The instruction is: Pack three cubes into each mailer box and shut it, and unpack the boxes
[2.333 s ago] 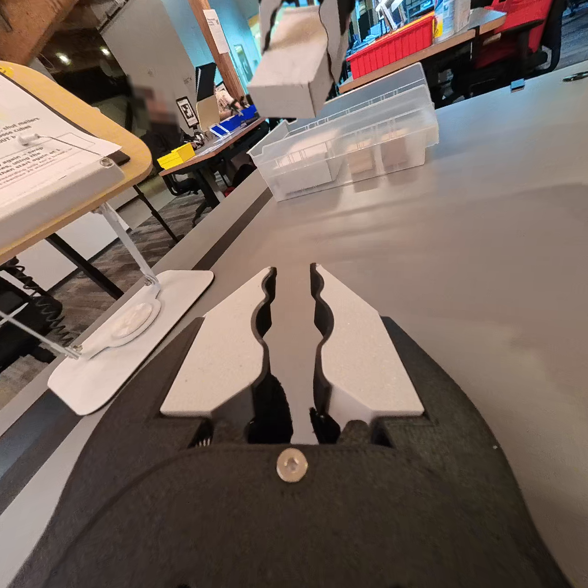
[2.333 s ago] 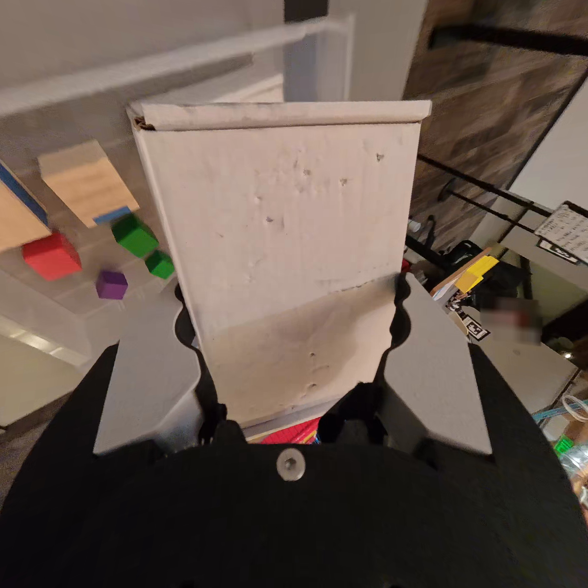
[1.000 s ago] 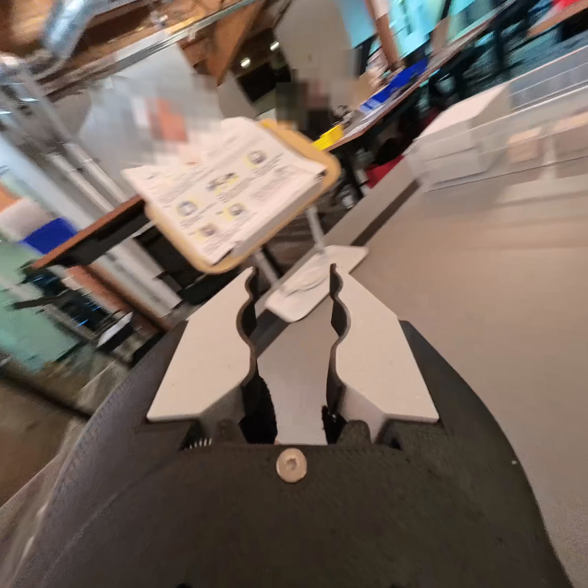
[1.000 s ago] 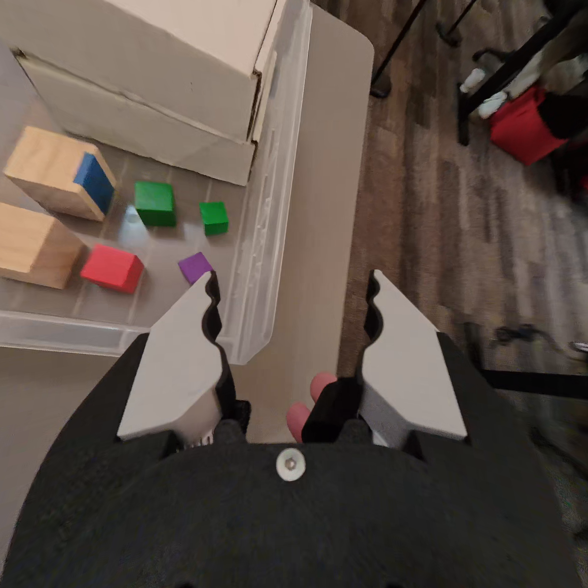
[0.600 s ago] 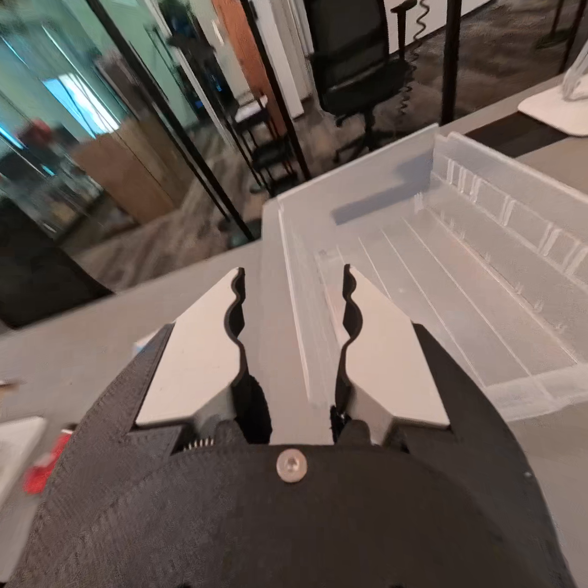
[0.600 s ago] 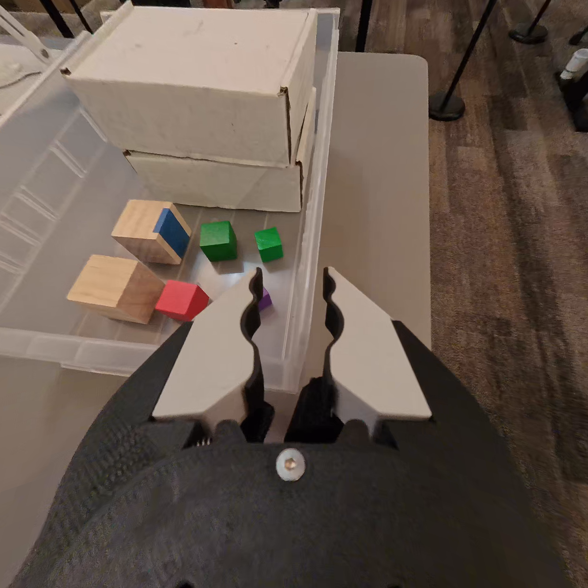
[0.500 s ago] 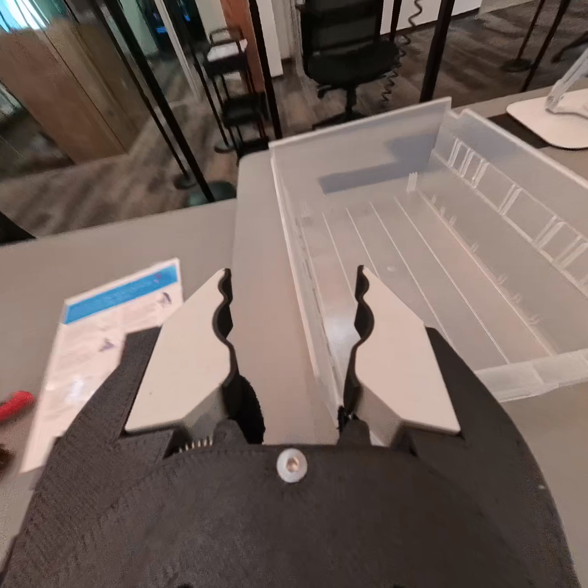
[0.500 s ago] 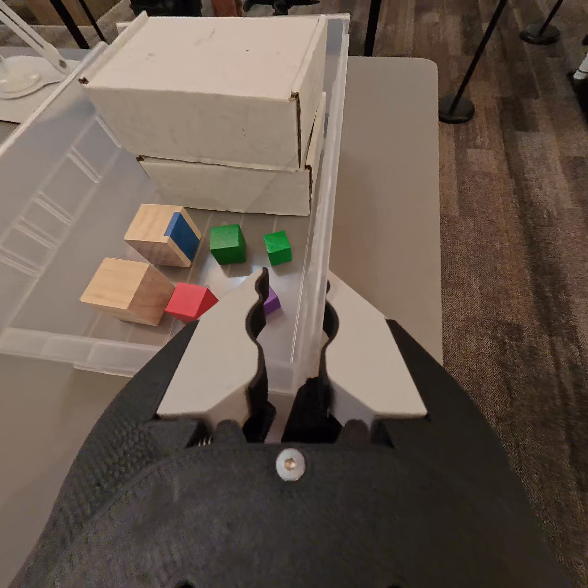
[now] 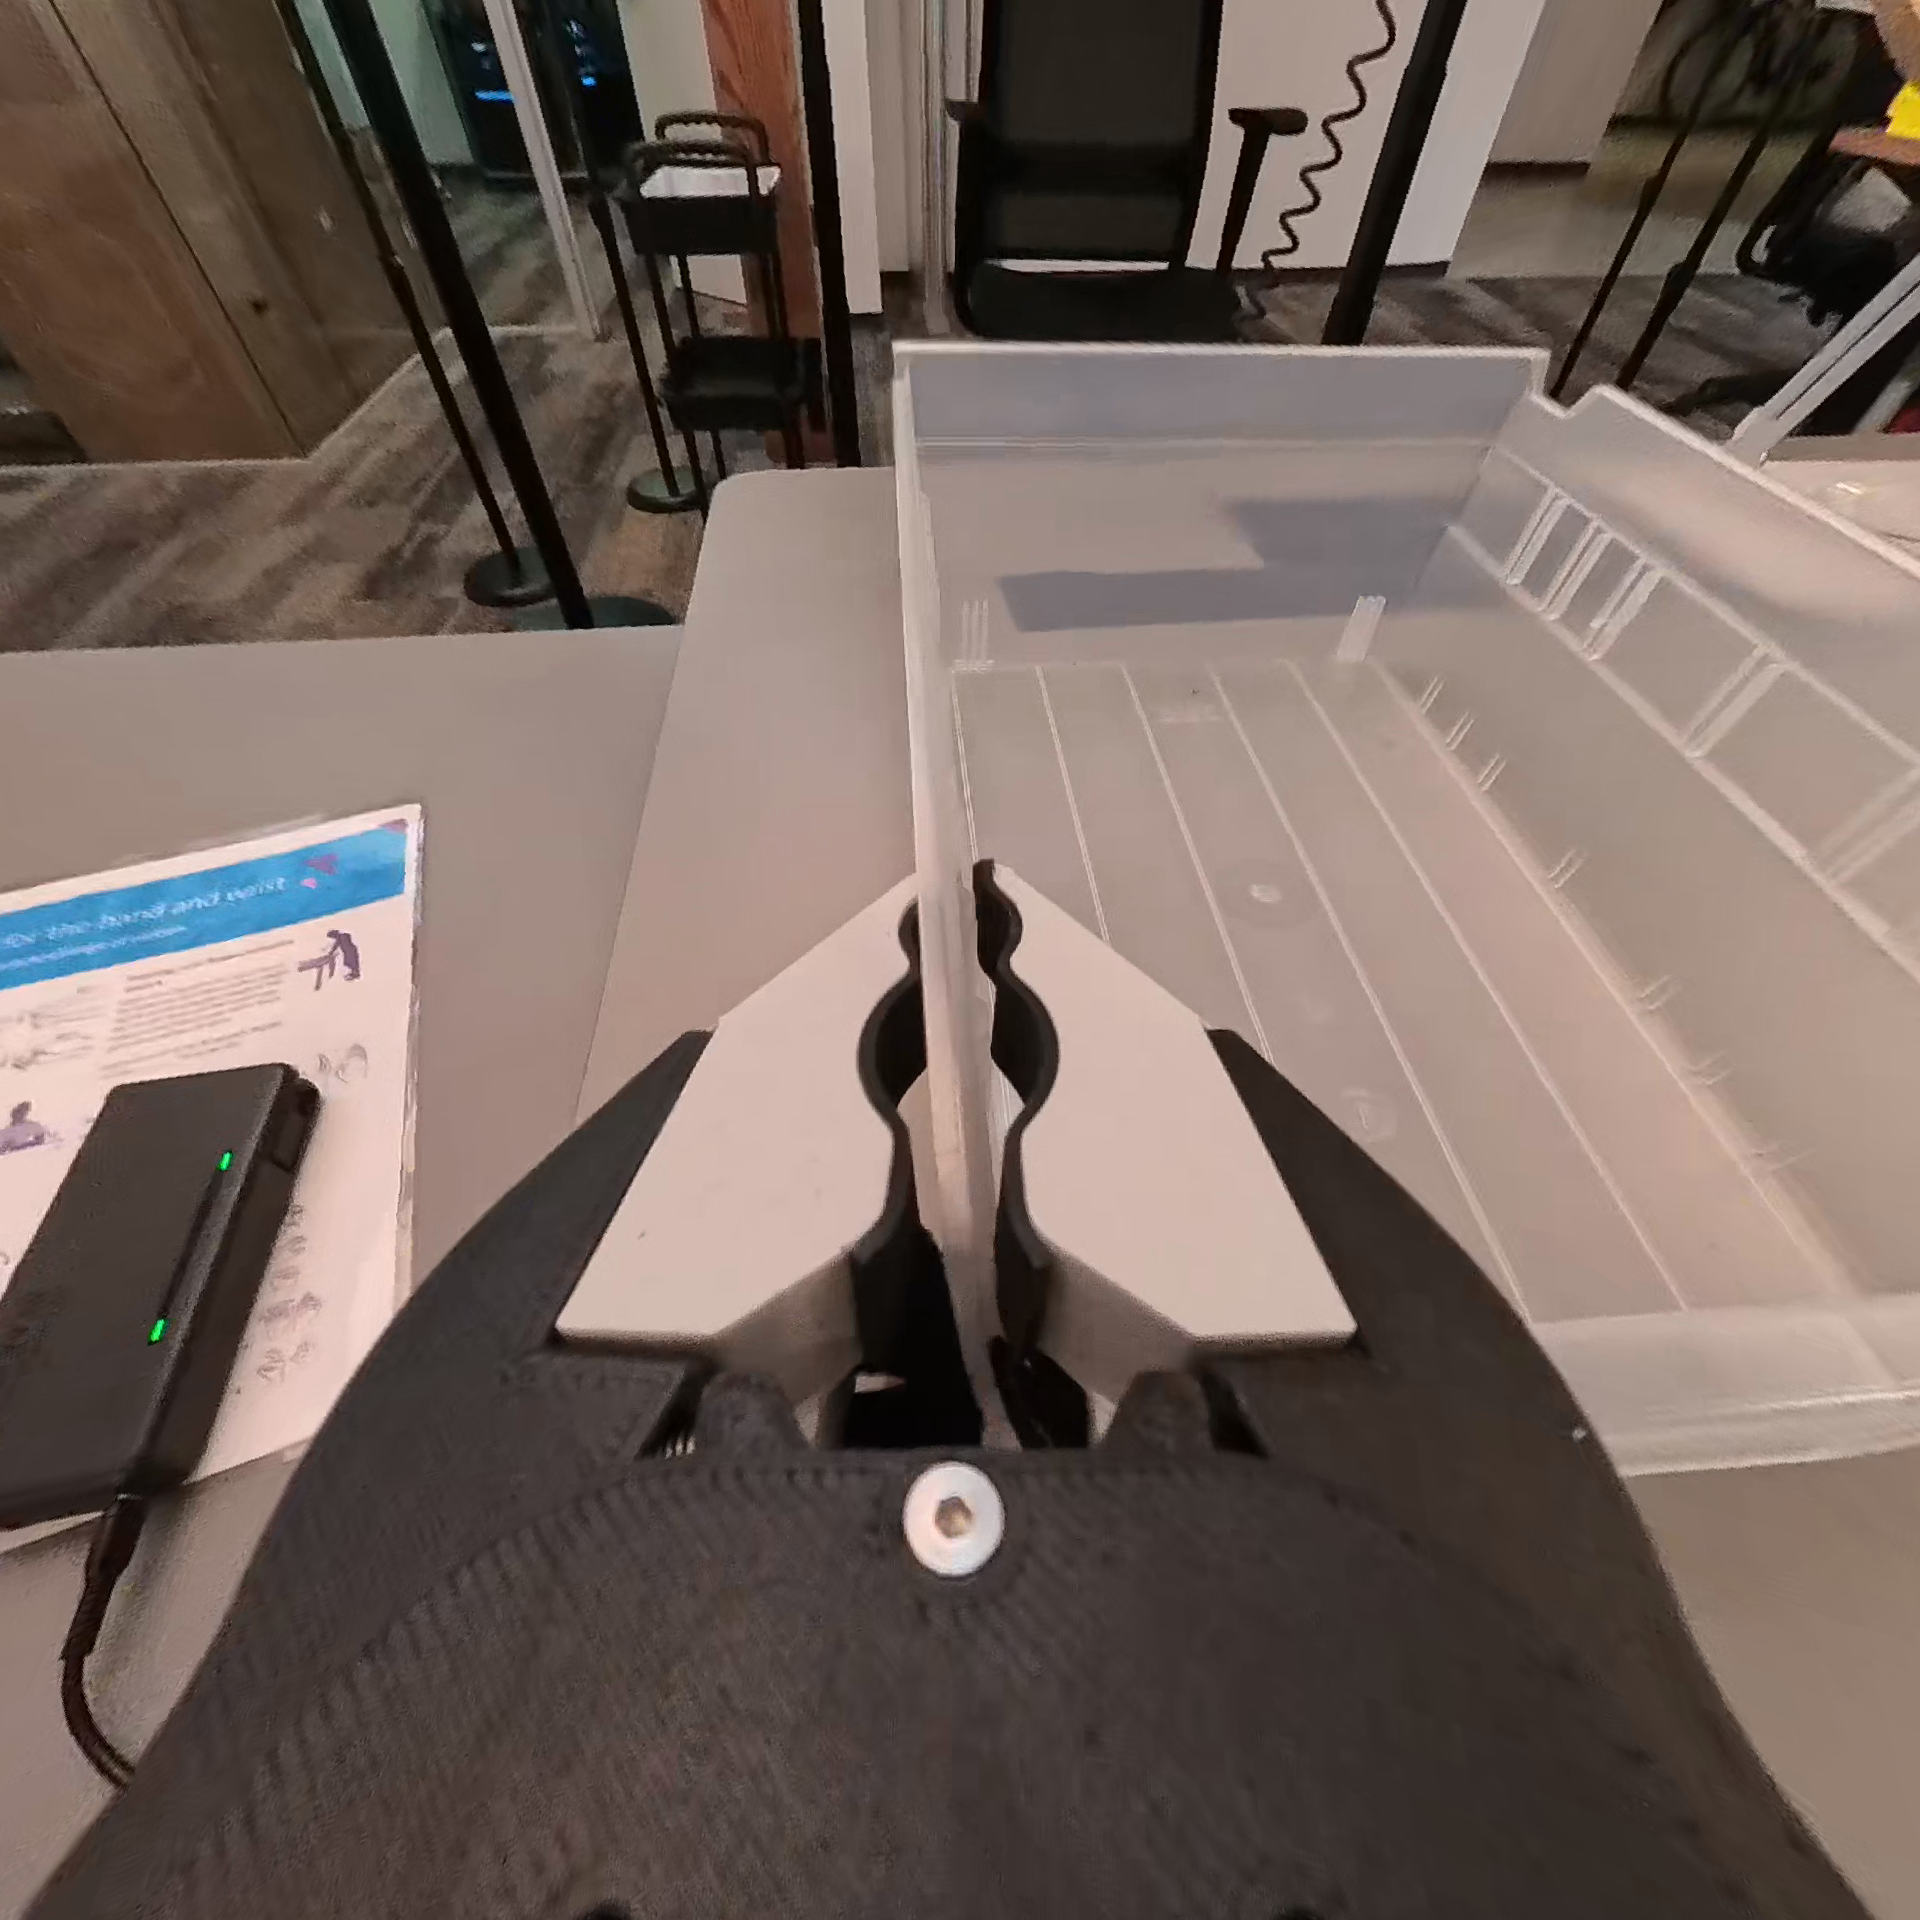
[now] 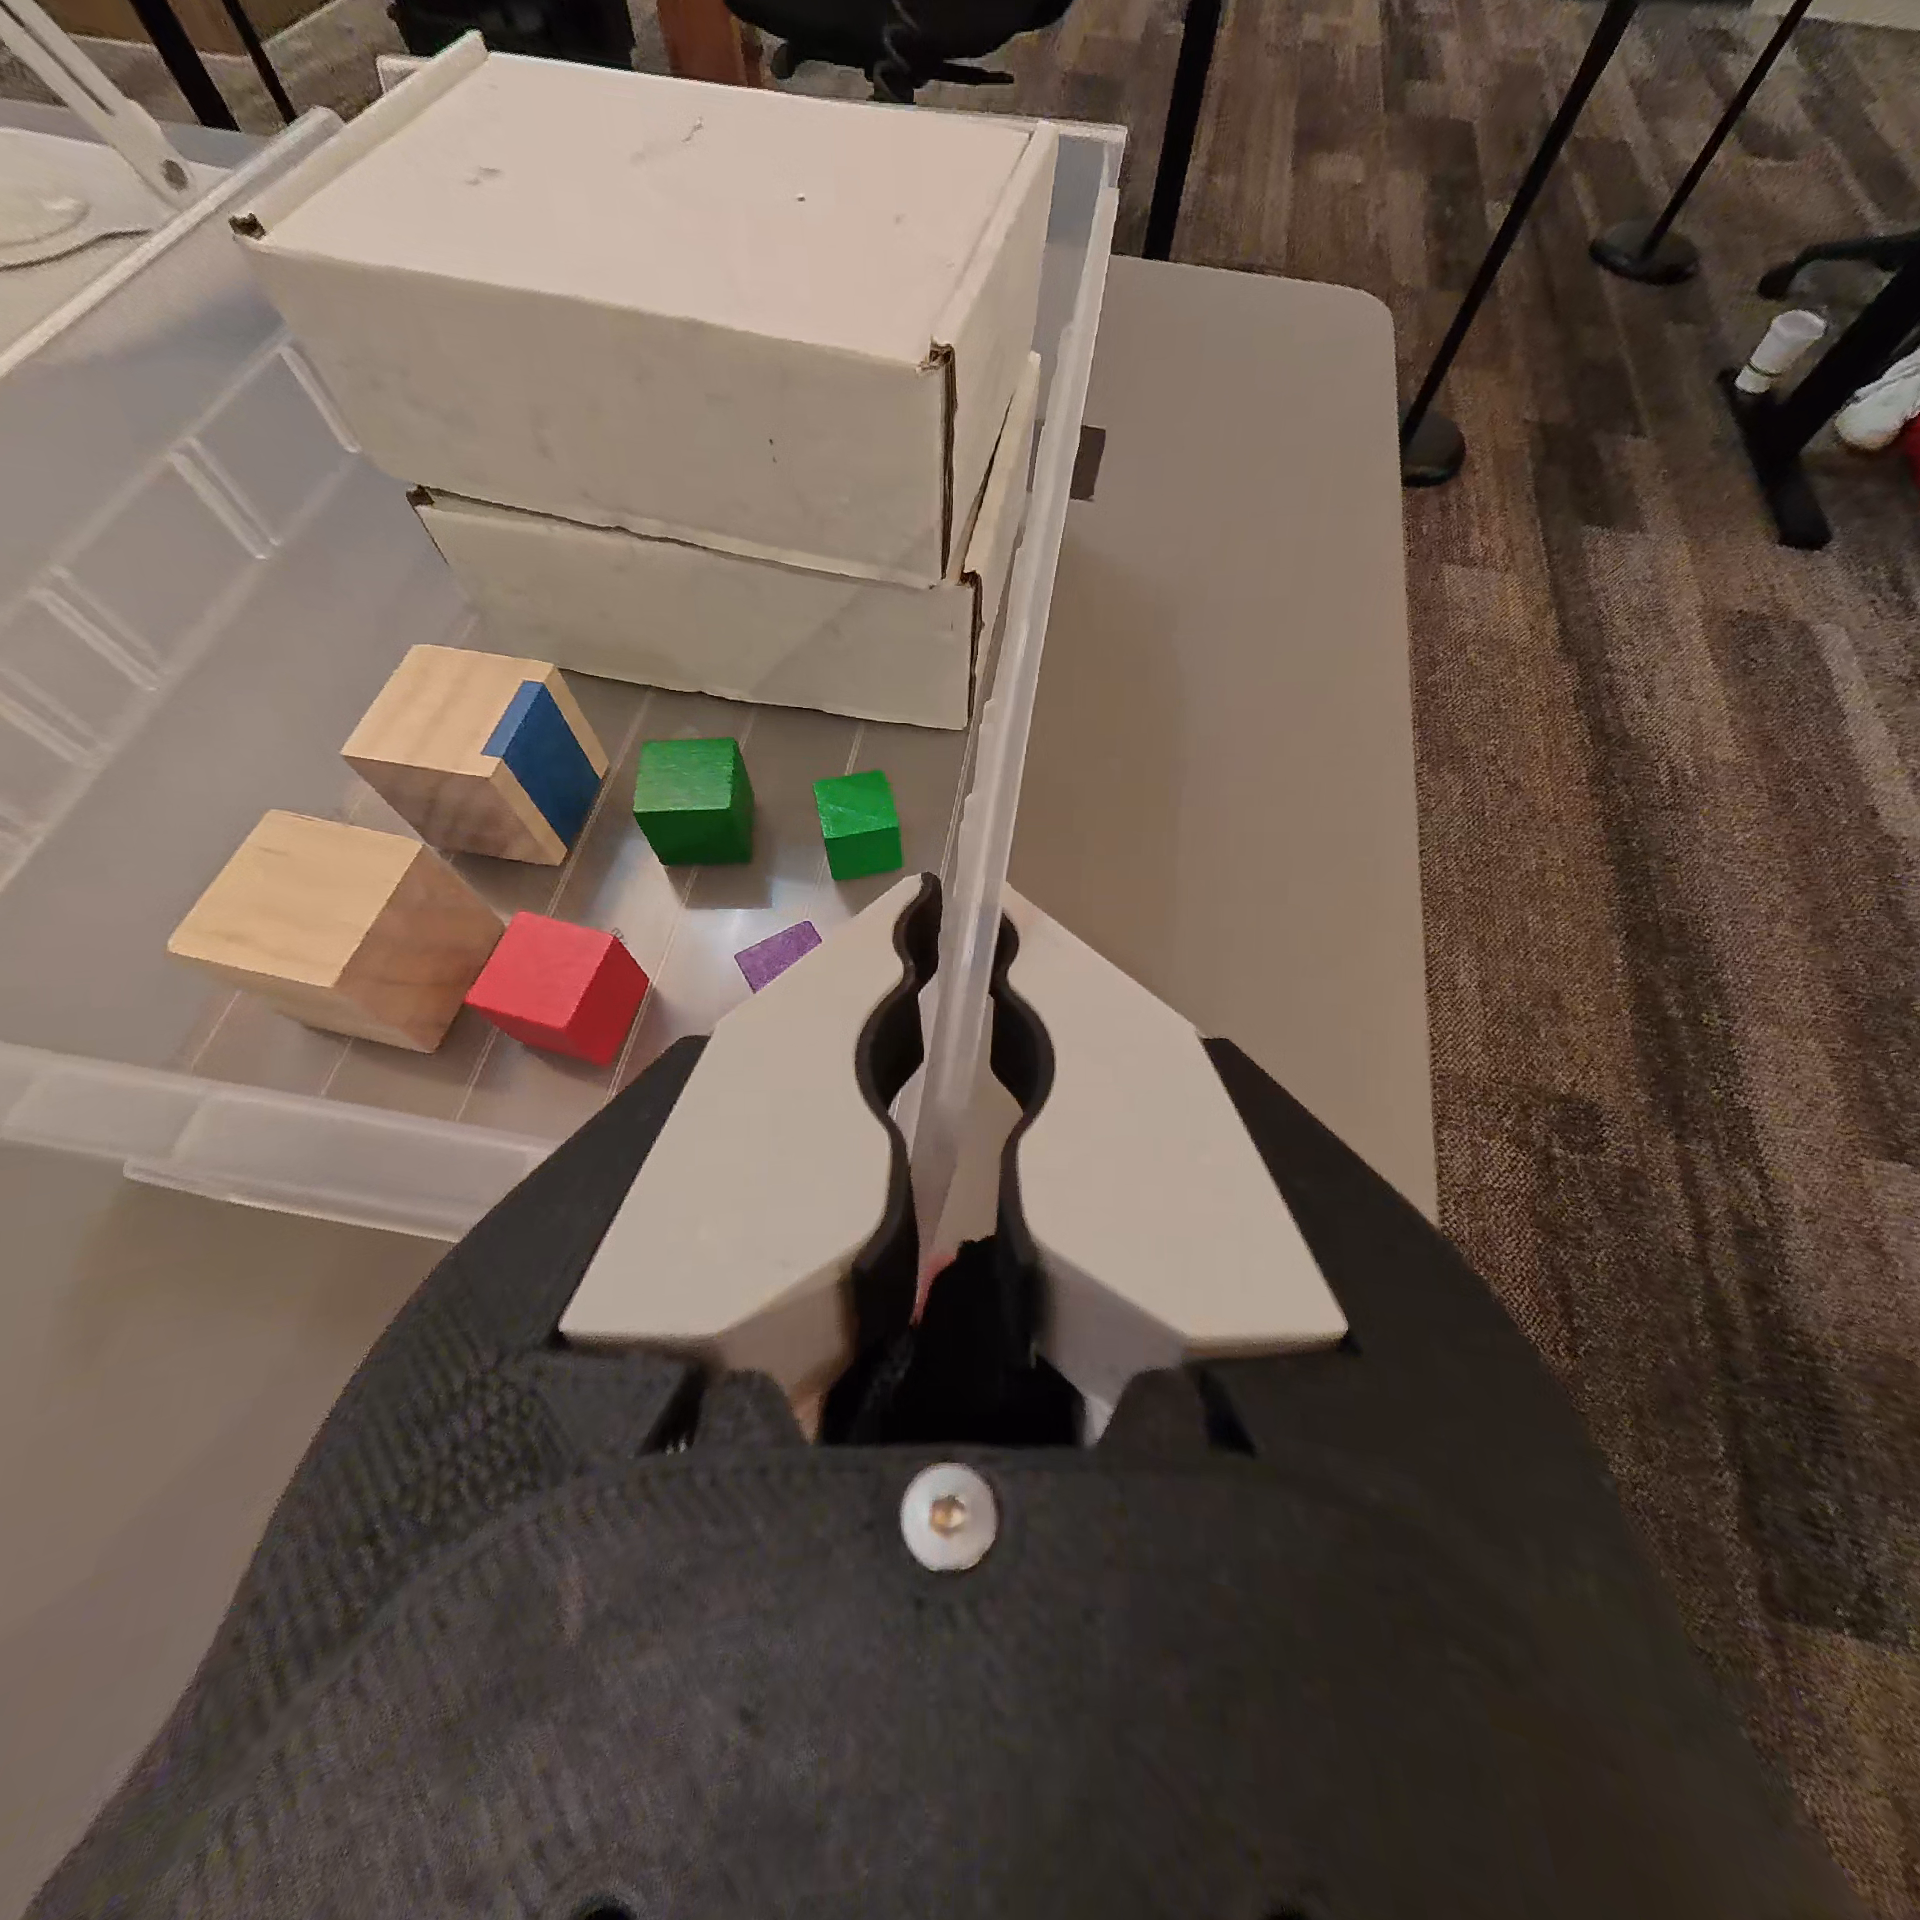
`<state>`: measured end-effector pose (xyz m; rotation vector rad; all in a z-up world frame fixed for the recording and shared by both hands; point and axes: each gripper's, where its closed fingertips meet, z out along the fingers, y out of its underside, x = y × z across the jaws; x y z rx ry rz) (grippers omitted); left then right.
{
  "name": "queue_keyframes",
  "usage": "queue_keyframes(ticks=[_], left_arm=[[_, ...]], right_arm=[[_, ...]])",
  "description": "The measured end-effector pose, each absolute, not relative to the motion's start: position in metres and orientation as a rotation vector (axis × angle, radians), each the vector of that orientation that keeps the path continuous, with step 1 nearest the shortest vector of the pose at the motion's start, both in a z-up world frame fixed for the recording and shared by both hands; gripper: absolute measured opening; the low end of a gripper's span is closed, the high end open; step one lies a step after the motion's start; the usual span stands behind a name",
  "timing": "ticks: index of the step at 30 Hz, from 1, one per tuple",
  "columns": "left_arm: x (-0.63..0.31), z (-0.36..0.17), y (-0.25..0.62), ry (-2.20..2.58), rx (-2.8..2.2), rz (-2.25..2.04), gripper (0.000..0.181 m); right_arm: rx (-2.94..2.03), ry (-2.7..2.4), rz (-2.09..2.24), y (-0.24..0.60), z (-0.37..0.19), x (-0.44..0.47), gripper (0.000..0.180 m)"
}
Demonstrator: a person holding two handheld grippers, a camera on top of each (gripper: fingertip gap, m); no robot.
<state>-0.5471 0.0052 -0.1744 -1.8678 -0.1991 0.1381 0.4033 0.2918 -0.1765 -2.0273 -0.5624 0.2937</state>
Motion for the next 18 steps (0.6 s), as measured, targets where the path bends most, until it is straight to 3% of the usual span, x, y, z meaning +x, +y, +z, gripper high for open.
queue_keyframes(ticks=[11,18], left_arm=[[-0.516,-0.147,0.008,-0.143,-1.702,0.129,0.003],[-0.496,-0.094,0.024,-0.059,-1.568,0.153,0.003]], right_arm=[[-2.020,-0.546,0.308,0.252,-0.176,0.337,0.004],[-1.983,-0.556,0.354,0.218,-0.174,0.272,0.008]])
